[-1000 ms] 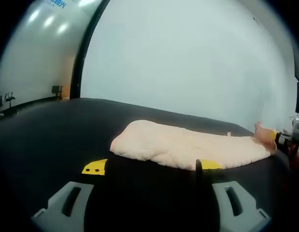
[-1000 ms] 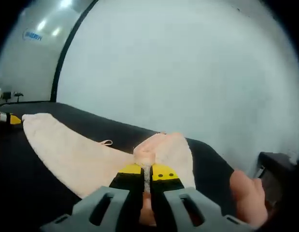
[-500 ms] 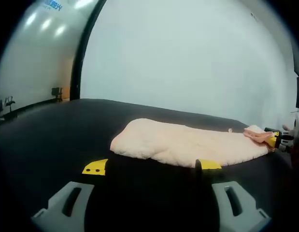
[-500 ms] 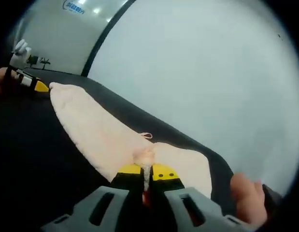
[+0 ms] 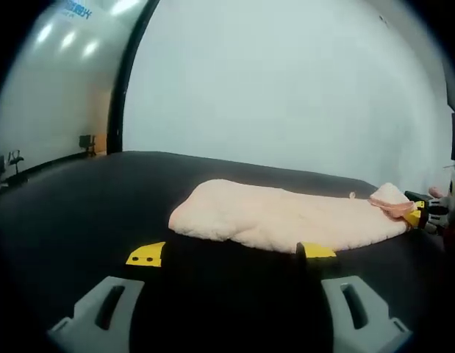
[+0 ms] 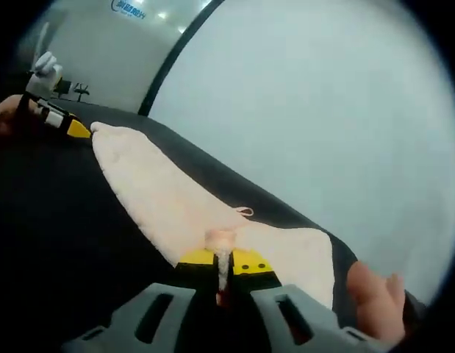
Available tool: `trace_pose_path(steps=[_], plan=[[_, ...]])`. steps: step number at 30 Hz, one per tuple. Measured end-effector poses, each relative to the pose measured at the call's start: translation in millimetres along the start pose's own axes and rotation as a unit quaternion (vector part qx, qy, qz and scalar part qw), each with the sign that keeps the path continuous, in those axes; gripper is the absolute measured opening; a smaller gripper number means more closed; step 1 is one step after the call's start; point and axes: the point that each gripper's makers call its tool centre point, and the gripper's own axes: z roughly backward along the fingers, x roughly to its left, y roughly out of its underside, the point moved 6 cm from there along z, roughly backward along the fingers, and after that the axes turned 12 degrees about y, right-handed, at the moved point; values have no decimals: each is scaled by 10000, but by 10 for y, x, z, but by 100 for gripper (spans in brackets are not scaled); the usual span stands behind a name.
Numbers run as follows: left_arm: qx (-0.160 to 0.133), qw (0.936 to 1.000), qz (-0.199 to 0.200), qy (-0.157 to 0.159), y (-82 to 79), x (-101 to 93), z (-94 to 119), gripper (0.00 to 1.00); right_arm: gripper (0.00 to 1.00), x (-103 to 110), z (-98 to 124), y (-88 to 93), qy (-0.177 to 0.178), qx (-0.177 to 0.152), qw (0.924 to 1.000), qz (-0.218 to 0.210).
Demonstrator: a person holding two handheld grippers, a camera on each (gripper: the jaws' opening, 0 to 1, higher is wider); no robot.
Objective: Fold the towel on the table until its edges align and the towel forms a compact rectangular stack.
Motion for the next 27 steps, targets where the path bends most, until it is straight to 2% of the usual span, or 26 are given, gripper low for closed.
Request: trace_pose_path(steps=[1,2,4,7,9,10,12,14,16,18,20,22,23,24,25,27], plan=[[2,10000,-15,-9,0,2,0,65,3,-35,15,-55,104,-240,9996,78],[10,10000,-20,-14,2,1,0,65,2,-59,18,-80,176,-321,9993,108],[17,10000,-30,-11,3,-3,-2,65,2,-95,-8,-120,226,-315,9991,-142],[50,10000,-53,-20,10,2,-7,65,3,-54,-65,-100,4,-138,9996,-265],[33,10000,-57,-21,8,3,-4,65,3,96,-66,28,-346,128,9990,-238],[26,10000,-61,-28,7,4,-3,65,3,130,-60,74,-397,242,9986,-266],[52,9999,-95,-44,14,1,-1,65,5,154,-13,147,-403,220,9989,-49],[70,9999,-115,-45,17,-6,-4,65,13,175,10,142,-462,168,9988,41],[81,9999,-120,-41,18,-8,-5,65,23,209,42,88,-737,113,9964,-392],[65,9999,-122,-33,16,-9,-1,65,34,190,75,38,-999,143,9909,-890],[42,9999,-107,-26,13,-9,8,65,36,37,125,-73,-1142,-42,9822,-1489],[35,9999,-107,-23,14,-8,11,64,34,-206,159,-233,-1202,-227,9666,-2250],[40,9999,-112,-19,15,-9,10,64,32,-368,149,-296,-1105,-296,9609,-2522],[46,9999,-125,-18,16,-11,6,64,29,-542,100,-317,-868,-257,9605,-2632],[53,9999,-141,-22,16,-12,2,64,28,-759,0,-292,-393,-212,9666,-2523],[60,9999,-147,-27,15,-7,-2,64,29,-850,-143,-176,-227,-177,9744,-2231]])
